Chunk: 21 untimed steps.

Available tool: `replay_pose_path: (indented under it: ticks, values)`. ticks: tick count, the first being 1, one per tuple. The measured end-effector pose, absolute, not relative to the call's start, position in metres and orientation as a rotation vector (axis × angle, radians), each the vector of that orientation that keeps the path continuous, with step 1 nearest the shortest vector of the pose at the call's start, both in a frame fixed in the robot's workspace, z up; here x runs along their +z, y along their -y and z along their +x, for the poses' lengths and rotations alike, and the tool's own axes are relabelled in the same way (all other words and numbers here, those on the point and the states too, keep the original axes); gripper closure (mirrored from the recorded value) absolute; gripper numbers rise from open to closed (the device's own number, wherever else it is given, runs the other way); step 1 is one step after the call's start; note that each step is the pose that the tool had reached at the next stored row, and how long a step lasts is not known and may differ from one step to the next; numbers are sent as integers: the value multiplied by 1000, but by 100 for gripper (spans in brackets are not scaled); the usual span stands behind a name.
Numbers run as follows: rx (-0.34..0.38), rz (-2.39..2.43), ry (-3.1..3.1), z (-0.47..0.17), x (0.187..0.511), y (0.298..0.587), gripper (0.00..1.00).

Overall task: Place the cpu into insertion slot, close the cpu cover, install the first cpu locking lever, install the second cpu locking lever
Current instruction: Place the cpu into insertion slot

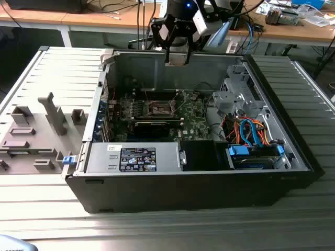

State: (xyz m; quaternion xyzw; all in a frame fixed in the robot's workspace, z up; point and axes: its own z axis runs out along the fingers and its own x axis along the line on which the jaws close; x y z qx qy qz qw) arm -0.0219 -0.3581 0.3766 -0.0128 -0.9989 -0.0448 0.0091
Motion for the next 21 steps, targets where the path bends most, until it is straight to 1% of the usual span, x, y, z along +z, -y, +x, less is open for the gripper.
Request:
replay_pose_path:
  ticks: [21]
  values:
    - [-140,-40,3120,-23,373,358,46]
